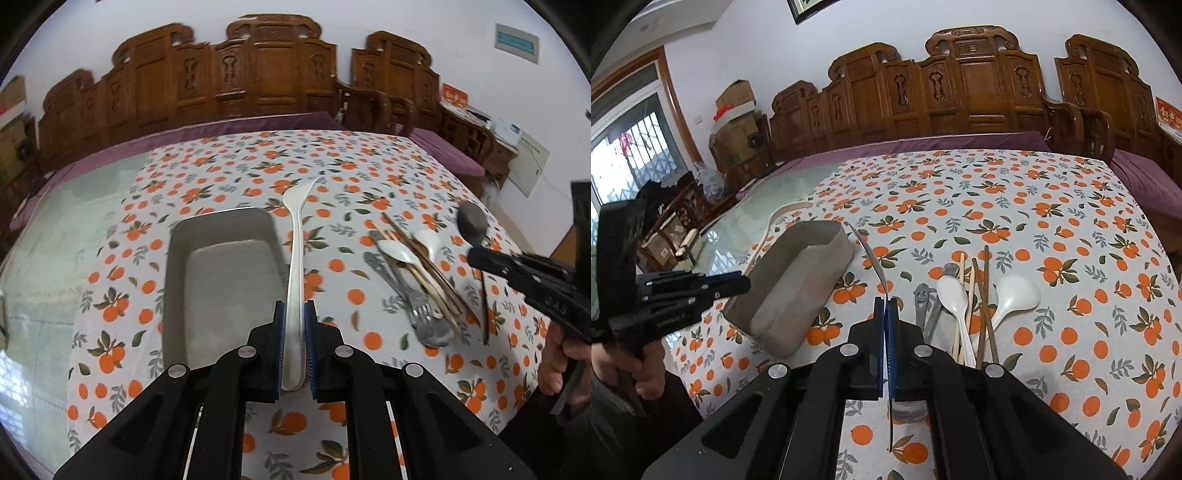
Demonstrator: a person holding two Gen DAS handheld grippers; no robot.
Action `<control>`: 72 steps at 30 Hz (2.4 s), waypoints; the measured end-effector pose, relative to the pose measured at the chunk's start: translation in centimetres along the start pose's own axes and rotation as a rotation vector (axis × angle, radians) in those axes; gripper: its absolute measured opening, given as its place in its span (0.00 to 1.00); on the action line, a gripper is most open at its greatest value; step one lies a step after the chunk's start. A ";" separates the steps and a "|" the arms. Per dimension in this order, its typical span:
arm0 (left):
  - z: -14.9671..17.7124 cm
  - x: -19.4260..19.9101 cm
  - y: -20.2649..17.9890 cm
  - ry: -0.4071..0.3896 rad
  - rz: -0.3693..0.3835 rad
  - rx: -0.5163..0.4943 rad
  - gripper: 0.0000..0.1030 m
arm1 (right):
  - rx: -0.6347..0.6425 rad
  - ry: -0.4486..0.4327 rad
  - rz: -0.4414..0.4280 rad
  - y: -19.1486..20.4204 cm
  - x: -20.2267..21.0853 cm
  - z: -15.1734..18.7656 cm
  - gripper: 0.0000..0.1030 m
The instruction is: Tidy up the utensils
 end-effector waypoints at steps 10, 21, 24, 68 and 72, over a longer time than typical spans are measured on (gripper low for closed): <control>1.5 -3.6 4.1 0.083 -0.049 0.074 0.09 | 0.027 0.030 0.048 1.5 -1.2 -0.8 0.02; 1.7 -5.1 5.2 0.126 -0.054 0.080 0.09 | 0.047 0.046 -0.002 5.3 -4.4 -3.3 0.02; 1.4 -5.1 5.5 0.126 -0.055 0.089 0.11 | 0.044 0.053 -0.016 6.0 -5.4 -3.9 0.02; -0.7 -1.0 13.3 0.009 -0.143 0.172 0.53 | 0.088 0.226 -0.029 11.1 -18.3 -1.4 0.06; -0.9 -0.8 12.2 0.001 -0.130 0.164 0.53 | 0.105 0.180 -0.056 11.0 -15.6 -2.2 0.06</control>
Point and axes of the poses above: each gripper's, at about its wrist camera, not at the fingertips, and x roughly against the way its jaws point, y to its left, z to its underside, the point moved 9 cm from there along -x, roughly the way its jaws point, and after that the axes turned 9 degrees about -z, right-handed, at the moved point
